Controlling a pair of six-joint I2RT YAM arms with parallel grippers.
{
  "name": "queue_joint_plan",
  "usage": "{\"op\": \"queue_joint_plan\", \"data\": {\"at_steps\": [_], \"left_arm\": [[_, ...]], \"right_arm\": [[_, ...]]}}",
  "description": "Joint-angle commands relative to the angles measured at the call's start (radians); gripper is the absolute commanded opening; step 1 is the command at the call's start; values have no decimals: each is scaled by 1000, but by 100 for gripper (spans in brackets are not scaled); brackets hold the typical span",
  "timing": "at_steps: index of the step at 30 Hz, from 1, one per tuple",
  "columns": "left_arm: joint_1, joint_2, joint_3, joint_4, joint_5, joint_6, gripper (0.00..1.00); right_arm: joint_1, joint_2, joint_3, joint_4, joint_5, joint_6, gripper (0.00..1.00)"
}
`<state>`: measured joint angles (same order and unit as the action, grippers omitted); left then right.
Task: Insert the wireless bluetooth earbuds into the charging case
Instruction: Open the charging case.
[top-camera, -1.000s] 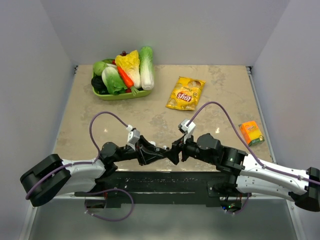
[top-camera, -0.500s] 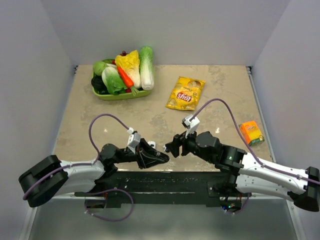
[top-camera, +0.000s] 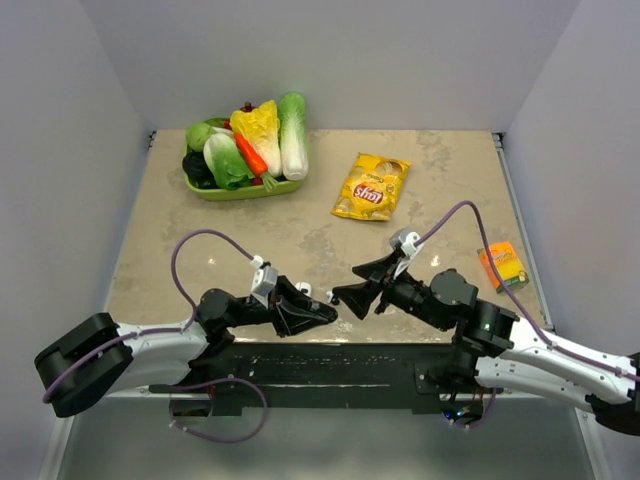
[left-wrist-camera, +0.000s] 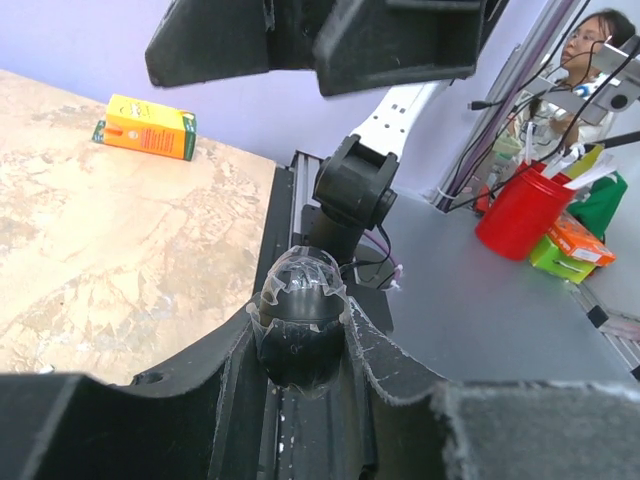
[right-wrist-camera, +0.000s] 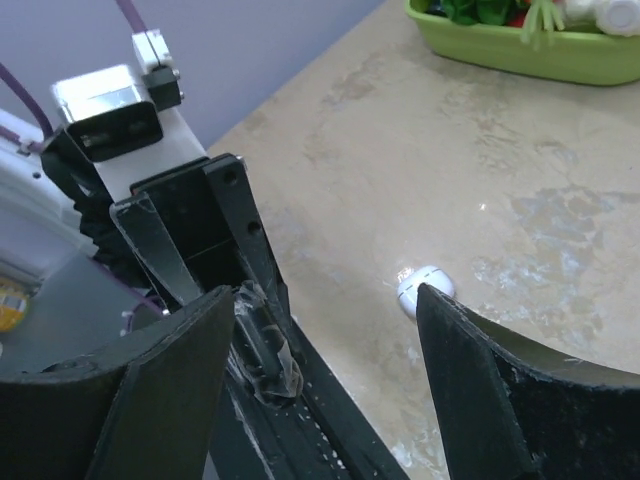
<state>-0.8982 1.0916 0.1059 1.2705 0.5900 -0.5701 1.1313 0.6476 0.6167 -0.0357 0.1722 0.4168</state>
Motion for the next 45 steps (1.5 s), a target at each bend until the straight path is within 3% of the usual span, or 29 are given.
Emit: {"op": "queue_joint_plan", "data": {"at_steps": [1, 11, 15, 19, 22, 30, 35, 39, 45], "left_arm": [[-4, -7, 27, 572, -9, 50, 0], [-2, -16, 67, 524, 1, 62, 0], [-2, -24, 77, 443, -21, 46, 0], [1, -10, 115, 328, -24, -64, 0], [25, 46, 152, 274, 51, -195, 0], [103, 217, 138, 550, 209, -503, 0], [145, 162, 100, 546, 206, -481, 0], [185, 18, 81, 379, 197, -329, 0], [209, -266, 179, -214, 120, -29, 0]], "right_arm": [[-1, 107, 20, 5, -127, -45, 75], [1, 158, 15, -4, -131, -46, 71], [1, 97, -11, 31, -109, -21, 75], [1, 78, -9, 31, -91, 14, 77], [1, 86, -2, 28, -71, 48, 77], [-2, 83, -3, 72, -17, 151, 77], [-10, 106, 18, 88, -29, 168, 77], [-18, 165, 51, 109, -57, 159, 75], [-39, 271, 122, 166, -100, 120, 73]]}}
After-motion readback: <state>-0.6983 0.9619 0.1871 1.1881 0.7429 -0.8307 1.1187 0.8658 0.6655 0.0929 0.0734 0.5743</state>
